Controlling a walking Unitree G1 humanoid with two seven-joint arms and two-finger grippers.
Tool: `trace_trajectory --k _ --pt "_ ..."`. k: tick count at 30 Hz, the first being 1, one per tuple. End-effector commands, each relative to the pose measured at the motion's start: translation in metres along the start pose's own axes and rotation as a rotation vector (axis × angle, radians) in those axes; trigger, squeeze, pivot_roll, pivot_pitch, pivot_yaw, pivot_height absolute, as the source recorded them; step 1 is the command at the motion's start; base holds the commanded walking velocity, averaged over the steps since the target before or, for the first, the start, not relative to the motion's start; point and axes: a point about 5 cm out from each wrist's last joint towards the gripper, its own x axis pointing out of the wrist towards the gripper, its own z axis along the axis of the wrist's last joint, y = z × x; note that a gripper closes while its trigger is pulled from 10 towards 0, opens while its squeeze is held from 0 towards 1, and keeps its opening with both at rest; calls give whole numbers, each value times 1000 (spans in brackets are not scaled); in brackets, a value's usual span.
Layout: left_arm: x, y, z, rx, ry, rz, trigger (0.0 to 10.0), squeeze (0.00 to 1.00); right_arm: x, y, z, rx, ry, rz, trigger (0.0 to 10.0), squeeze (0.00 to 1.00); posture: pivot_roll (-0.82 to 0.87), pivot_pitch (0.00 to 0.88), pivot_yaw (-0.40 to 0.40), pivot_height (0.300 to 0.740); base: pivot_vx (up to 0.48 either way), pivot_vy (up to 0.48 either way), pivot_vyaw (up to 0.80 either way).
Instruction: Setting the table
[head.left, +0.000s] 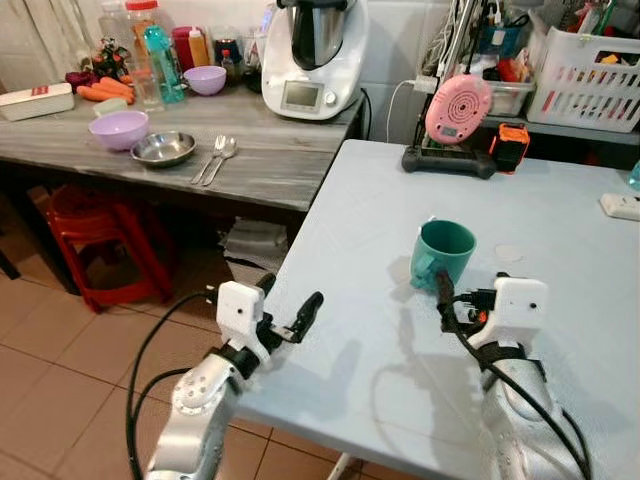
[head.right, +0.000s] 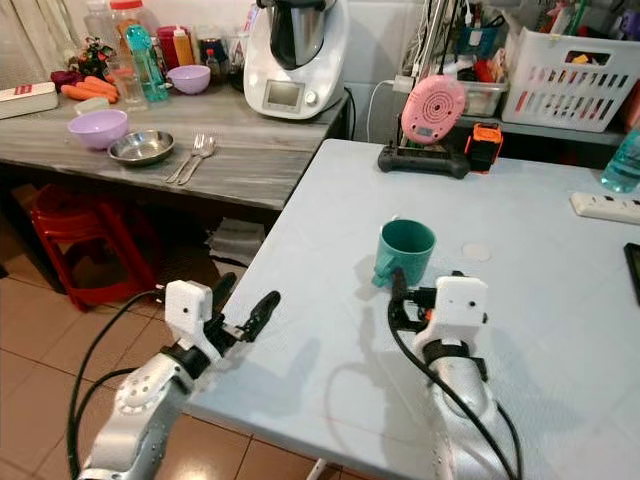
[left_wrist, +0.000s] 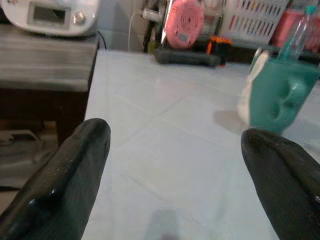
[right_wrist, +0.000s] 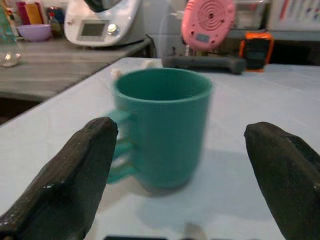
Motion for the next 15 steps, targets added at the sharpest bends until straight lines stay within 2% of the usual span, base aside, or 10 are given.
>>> trace_trajectory --k 1,9,15 --pt "-3 0 -1 18 14 -32 10000 0 1 5 1 -5 -4 15 10000 0 -75 0 -2 740 0 0 0" --pt "-6 -4 2 43 4 -134 10000 0 4 15 -4 7 19 29 10000 0 -71 0 -3 740 0 0 0" --pt "-7 -7 0 66 18 -157 10000 0 10 19 -8 -8 41 9 10000 0 -72 0 -1 740 0 0 0"
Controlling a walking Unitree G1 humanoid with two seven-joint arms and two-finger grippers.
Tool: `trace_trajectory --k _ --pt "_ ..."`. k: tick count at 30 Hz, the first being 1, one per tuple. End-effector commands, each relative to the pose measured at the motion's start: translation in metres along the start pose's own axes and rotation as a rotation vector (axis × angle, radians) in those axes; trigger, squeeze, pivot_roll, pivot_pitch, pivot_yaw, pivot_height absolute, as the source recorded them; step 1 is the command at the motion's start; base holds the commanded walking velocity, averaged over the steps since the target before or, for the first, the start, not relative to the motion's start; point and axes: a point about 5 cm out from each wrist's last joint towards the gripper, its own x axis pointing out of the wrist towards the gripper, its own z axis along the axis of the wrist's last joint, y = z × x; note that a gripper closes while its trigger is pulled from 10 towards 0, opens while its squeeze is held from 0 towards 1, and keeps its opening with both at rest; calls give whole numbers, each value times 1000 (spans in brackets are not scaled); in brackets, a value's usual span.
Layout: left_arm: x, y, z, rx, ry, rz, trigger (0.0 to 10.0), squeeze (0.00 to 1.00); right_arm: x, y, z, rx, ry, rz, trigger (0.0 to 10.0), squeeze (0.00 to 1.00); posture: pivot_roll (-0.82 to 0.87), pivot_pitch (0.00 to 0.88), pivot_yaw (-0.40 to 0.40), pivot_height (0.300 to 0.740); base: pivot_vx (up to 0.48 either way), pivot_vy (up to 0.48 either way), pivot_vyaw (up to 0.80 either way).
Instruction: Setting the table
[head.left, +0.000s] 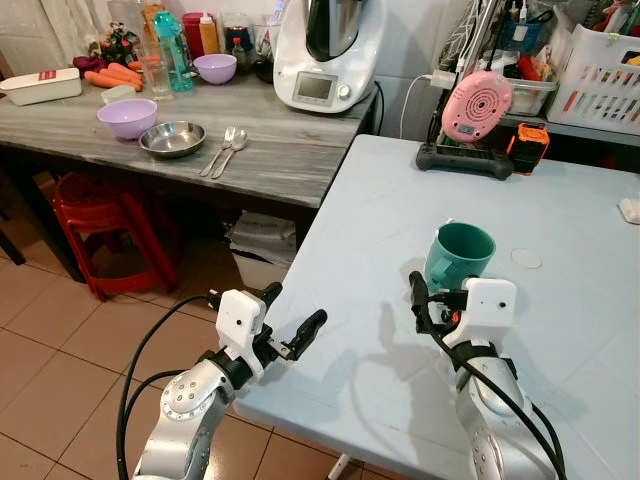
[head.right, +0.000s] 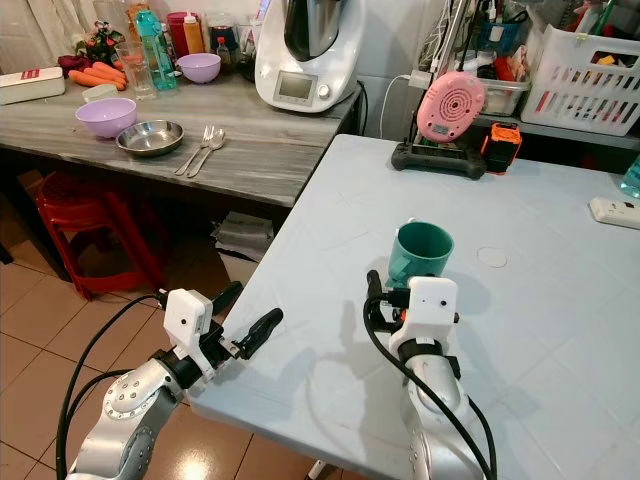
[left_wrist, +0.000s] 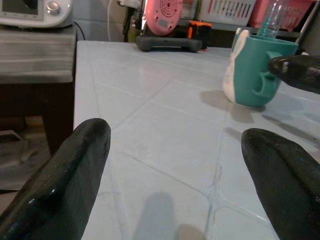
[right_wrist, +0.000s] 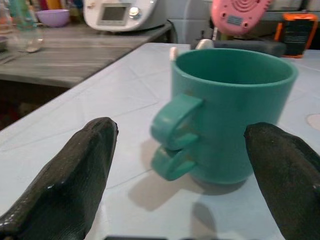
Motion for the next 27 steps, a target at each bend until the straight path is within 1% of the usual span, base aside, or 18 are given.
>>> trace_trajectory --k 1,7,9,13,14,21,24,26,27 --pt "0 -3 2 20 -6 -24 10000 0 4 2 0 -10 5 -6 10000 0 -72 0 -1 740 0 0 0" --pt "0 -6 1 25 1 -48 10000 0 12 -1 -1 -15 19 -39 10000 0 -72 0 -2 740 0 0 0" --pt "1 -7 1 24 0 -53 10000 0 17 -6 1 -21 18 -69 10000 0 -70 0 -3 740 0 0 0" --pt "1 -9 0 23 0 -58 10000 0 21 -16 2 -22 24 -110 10000 0 -70 0 -3 740 0 0 0" --pt "1 -9 0 23 0 -58 10000 0 21 -16 2 -22 24 -110 10000 0 -70 0 -3 740 0 0 0" --pt "1 -10 -1 21 1 -62 10000 0 18 -30 2 -45 22 -158 10000 0 -72 0 -1 740 0 0 0" --pt "1 -10 -1 22 1 -61 10000 0 18 -31 2 -47 22 -161 10000 0 -72 0 -1 740 0 0 0" --pt "1 -9 -1 23 2 -59 10000 0 13 -37 0 -59 24 -176 10000 0 -75 0 2 740 0 0 0" --pt "1 -9 -1 23 2 -59 10000 0 12 -37 -1 -60 26 -176 10000 0 -75 0 2 740 0 0 0"
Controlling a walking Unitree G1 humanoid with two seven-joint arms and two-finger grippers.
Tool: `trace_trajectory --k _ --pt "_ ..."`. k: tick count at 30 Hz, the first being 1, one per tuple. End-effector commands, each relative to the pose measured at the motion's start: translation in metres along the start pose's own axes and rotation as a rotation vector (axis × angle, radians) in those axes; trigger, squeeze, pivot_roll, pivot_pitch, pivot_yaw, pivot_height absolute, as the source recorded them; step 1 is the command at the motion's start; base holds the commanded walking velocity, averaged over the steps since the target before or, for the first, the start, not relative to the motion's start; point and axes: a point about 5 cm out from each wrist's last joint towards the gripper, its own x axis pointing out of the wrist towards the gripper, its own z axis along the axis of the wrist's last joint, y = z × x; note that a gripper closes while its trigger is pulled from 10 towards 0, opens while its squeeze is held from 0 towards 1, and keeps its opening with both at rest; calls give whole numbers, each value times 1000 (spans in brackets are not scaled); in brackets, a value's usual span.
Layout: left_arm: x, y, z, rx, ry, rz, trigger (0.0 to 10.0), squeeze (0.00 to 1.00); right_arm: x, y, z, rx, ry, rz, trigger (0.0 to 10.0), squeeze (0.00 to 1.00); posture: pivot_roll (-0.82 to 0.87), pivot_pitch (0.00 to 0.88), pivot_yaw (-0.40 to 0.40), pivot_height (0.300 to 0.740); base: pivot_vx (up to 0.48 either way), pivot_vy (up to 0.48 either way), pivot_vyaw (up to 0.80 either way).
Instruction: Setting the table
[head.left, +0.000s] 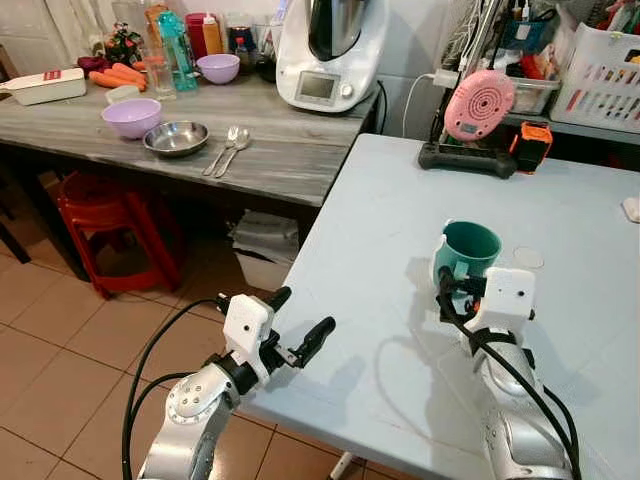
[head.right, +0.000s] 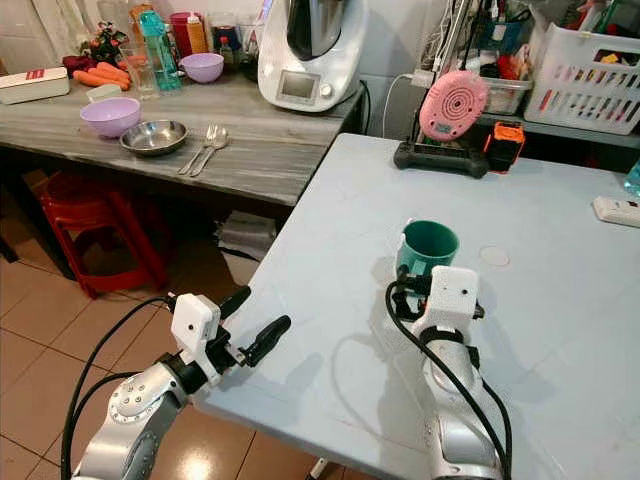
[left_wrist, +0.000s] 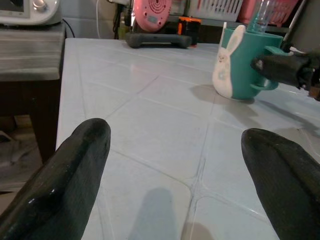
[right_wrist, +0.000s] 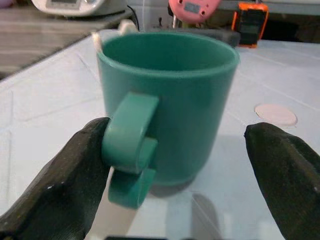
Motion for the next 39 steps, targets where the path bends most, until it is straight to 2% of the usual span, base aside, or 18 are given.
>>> trace_trajectory --k 1,5,6,7,8,9,16,21,30,39 --pt "1 -1 2 18 -6 -16 10000 0 -1 -5 4 -10 -18 -17 10000 0 -75 0 2 740 0 0 0" --pt "2 -1 2 19 -5 -17 10000 0 0 -3 2 -11 -12 -13 10000 0 -81 0 10 740 0 0 0" --pt "2 -1 2 19 -6 -16 10000 0 2 0 3 -9 -17 -1 9098 0 -81 0 10 740 0 0 0" --pt "2 -1 2 18 -6 -15 10000 0 2 2 4 -9 -20 6 5373 0 -81 0 10 740 0 0 0" --pt "2 -1 3 18 -7 -15 10000 0 3 3 5 -9 -23 10 5373 0 -81 0 10 740 0 0 0" --pt "2 -1 3 18 -8 -14 10000 0 3 5 6 -13 -29 15 0 0 -79 0 7 740 0 0 0" --pt "2 0 3 4 -18 -2 10000 0 4 11 7 -24 -37 48 0 0 -73 0 -1 740 0 0 0" --pt "1 -3 2 -27 -22 -36 10000 0 5 13 8 -27 -40 59 0 0 -71 0 -9 740 0 0 0" --pt "2 -9 2 -61 -25 -97 10000 0 5 12 7 -32 -40 64 0 0 -77 0 -10 740 0 0 0" --pt "2 -10 2 -59 -25 -116 10000 0 4 11 6 -32 -39 58 0 0 -83 0 -5 740 0 0 0"
